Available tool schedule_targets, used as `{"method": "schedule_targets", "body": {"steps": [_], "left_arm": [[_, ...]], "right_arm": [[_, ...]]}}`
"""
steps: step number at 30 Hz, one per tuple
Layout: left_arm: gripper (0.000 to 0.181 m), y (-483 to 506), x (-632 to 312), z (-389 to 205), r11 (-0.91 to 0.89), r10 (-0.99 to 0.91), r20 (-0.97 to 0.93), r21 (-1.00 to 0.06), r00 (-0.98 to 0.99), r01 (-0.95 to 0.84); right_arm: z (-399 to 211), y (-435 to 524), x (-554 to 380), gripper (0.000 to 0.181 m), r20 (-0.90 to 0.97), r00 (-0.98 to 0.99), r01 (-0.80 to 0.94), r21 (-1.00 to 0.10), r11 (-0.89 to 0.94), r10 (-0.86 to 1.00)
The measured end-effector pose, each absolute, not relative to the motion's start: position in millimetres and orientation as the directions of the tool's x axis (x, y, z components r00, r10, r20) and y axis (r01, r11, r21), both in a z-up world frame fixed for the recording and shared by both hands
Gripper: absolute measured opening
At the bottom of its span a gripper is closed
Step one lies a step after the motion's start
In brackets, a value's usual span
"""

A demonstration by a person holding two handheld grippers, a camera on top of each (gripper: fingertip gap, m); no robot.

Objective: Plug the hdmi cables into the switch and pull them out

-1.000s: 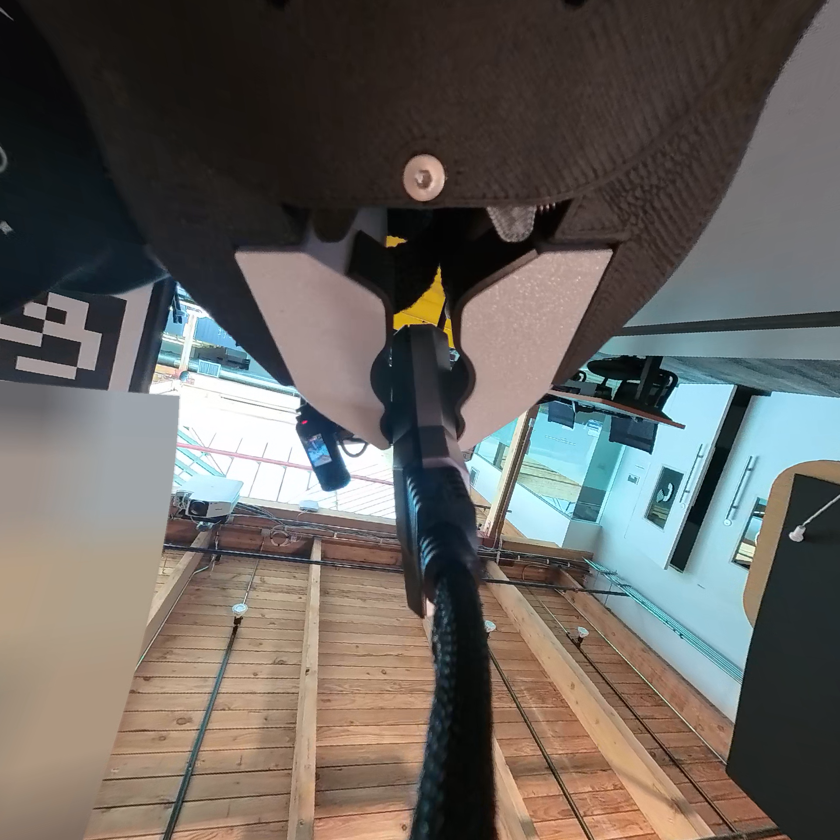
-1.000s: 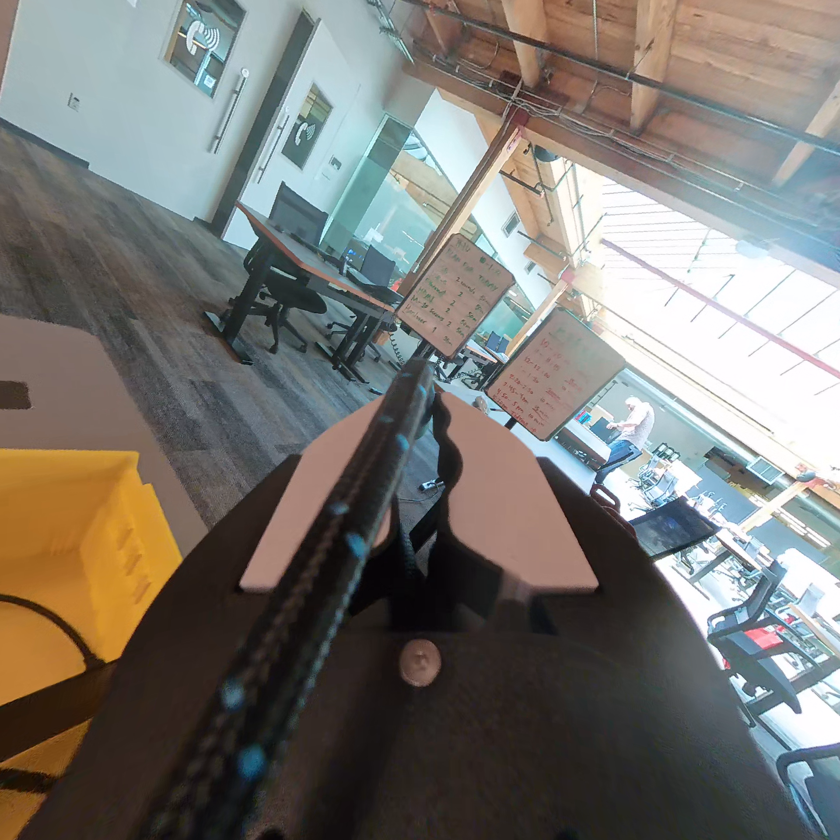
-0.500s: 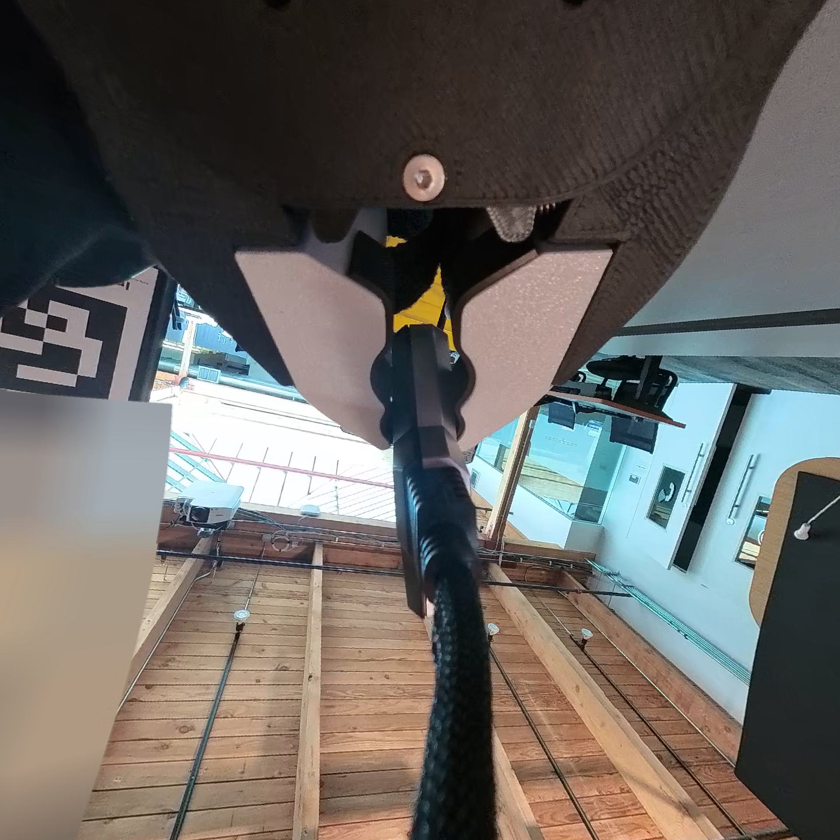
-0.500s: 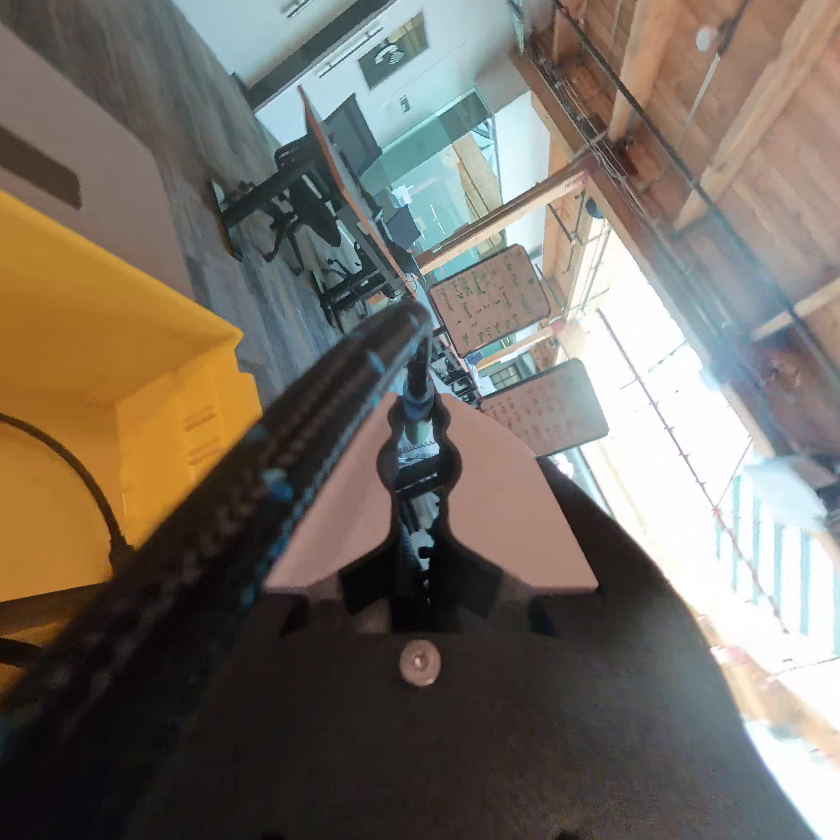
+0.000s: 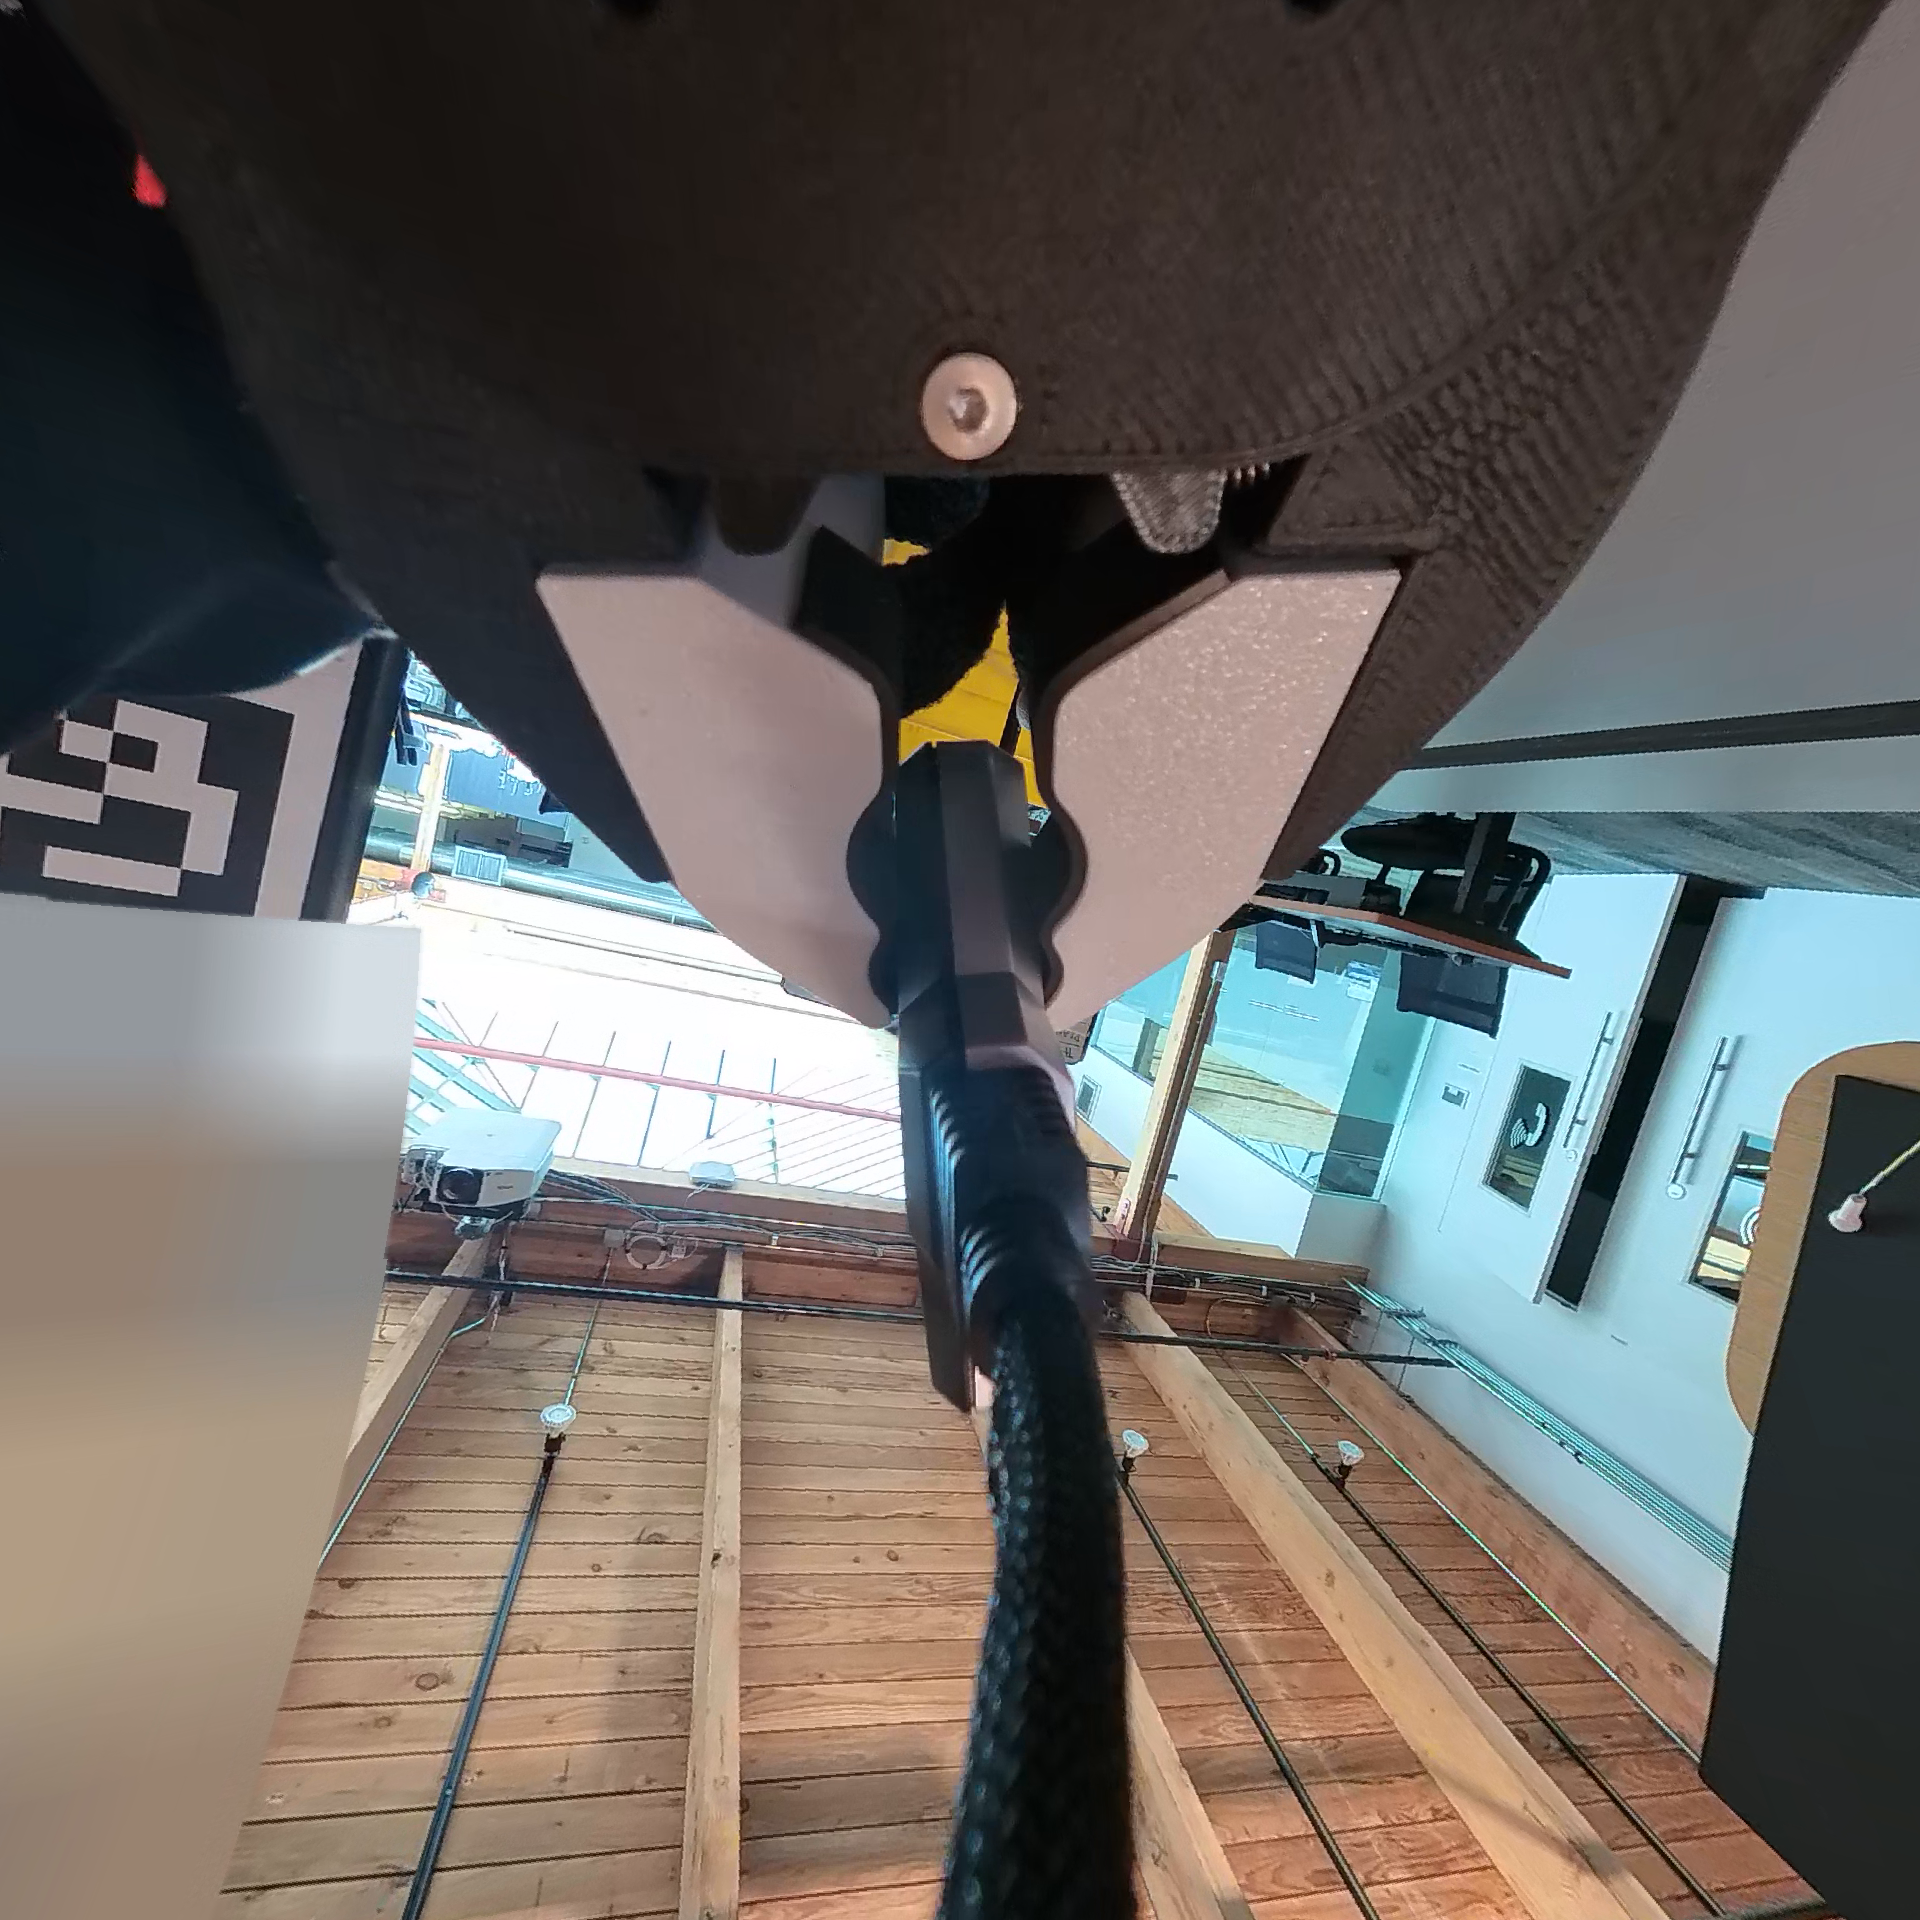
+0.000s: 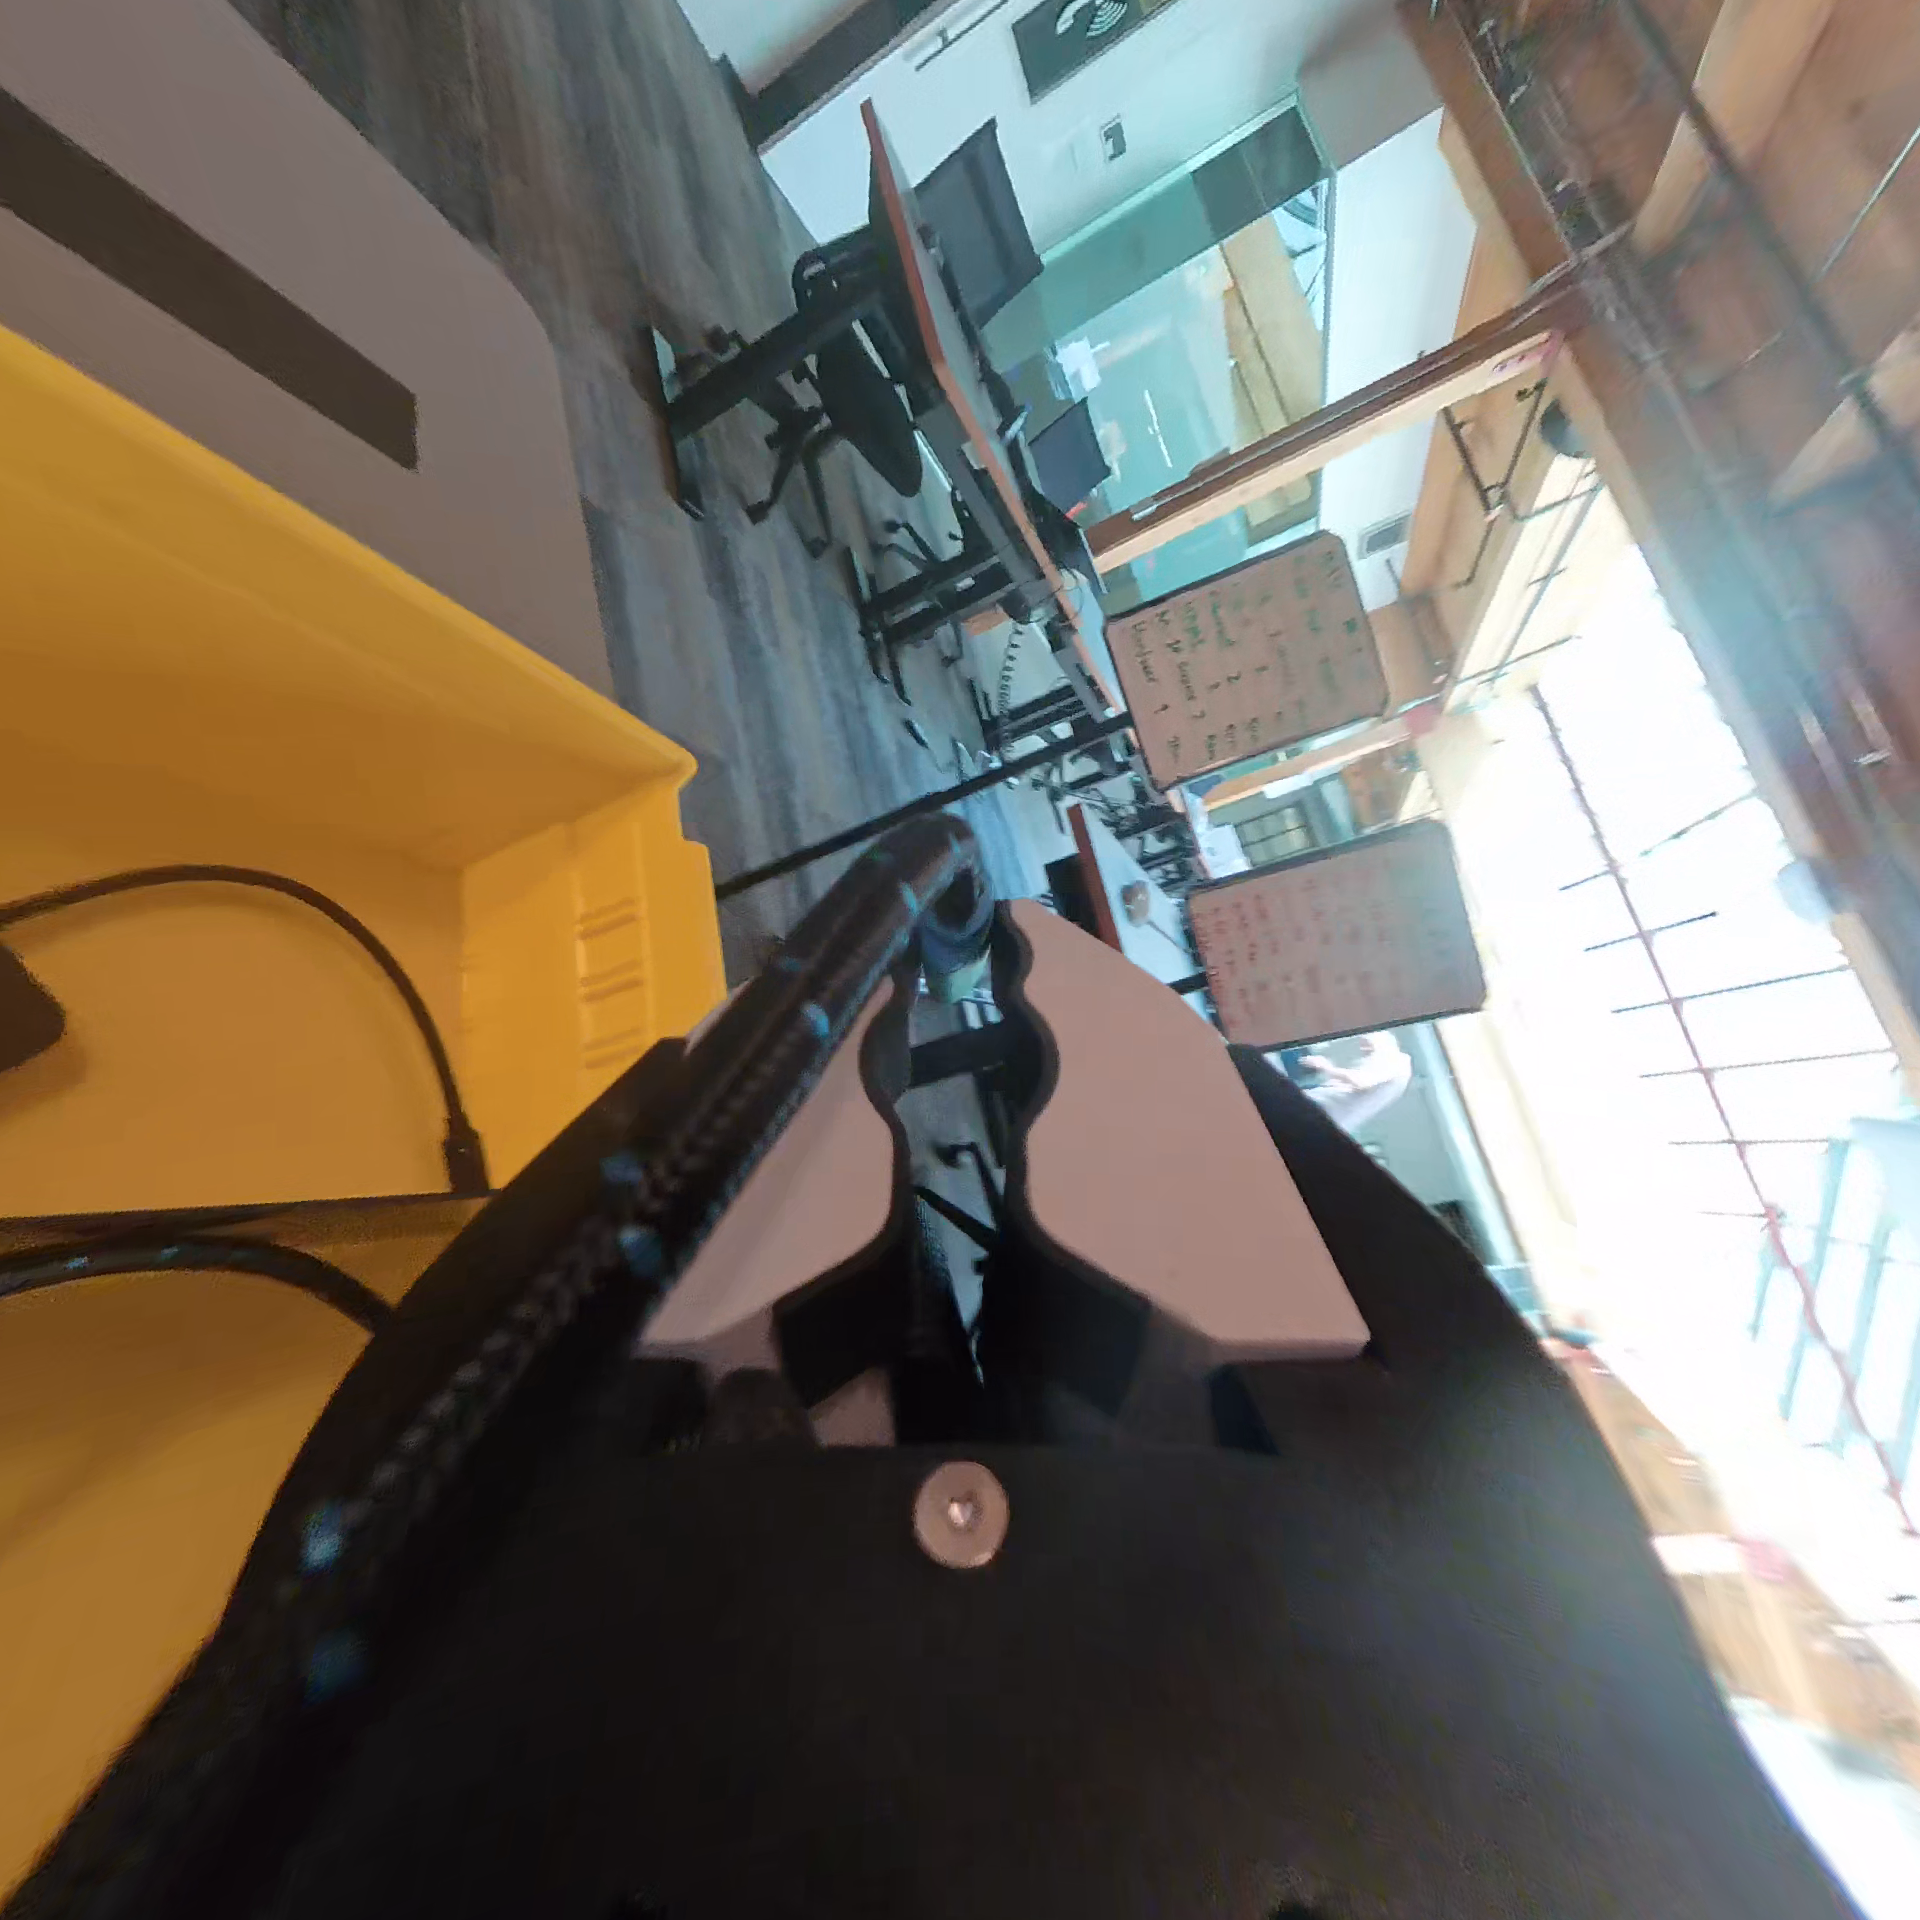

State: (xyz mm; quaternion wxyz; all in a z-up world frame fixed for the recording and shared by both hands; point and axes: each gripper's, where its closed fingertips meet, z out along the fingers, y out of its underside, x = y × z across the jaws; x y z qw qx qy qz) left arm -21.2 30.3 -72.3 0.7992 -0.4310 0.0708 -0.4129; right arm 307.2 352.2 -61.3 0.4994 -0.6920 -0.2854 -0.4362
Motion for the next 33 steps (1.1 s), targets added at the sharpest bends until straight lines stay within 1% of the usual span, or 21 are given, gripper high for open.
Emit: {"method": "schedule_targets", "body": {"steps": [2,7,11,14,17,20,25,29,33], "left_arm": [[0.021,30,-21,-72,0.287,-0.721,0.240,-0.750,0.650,0.596],[0.021,30,-21,-72,0.298,-0.715,0.231,-0.753,0.660,0.587],[0.021,30,-20,-73,0.292,-0.720,0.232,-0.754,0.654,0.589],[0.021,29,-19,-72,0.297,-0.718,0.224,-0.757,0.659,0.582],[0.021,29,-18,-72,0.301,-0.717,0.217,-0.761,0.662,0.575],[0.021,30,-17,-73,0.302,-0.716,0.213,-0.764,0.664,0.570],[0.021,28,-16,-73,0.309,-0.713,0.202,-0.768,0.671,0.561],[0.021,28,-17,-73,0.308,-0.714,0.205,-0.767,0.669,0.563],[0.021,29,-17,-73,0.304,-0.716,0.210,-0.765,0.666,0.568]], "right_arm": [[-50,343,305,0.012,0.851,0.520,0.805,-0.518,-0.290,-0.076],[14,325,329,0.012,0.793,0.554,0.774,-0.603,-0.196,-0.253],[75,308,368,0.013,0.738,0.549,0.767,-0.632,-0.115,-0.391],[119,299,397,0.014,0.702,0.529,0.774,-0.629,-0.067,-0.476],[145,292,399,0.013,0.655,0.607,0.743,-0.668,0.030,-0.451],[144,285,384,0.013,0.611,0.715,0.669,-0.739,0.077,-0.340],[113,283,363,0.013,0.589,0.766,0.621,-0.782,0.057,-0.259],[74,301,355,0.013,0.646,0.722,0.663,-0.748,-0.018,-0.246],[28,315,350,0.013,0.779,0.574,0.777,-0.616,-0.133,-0.252]]}}
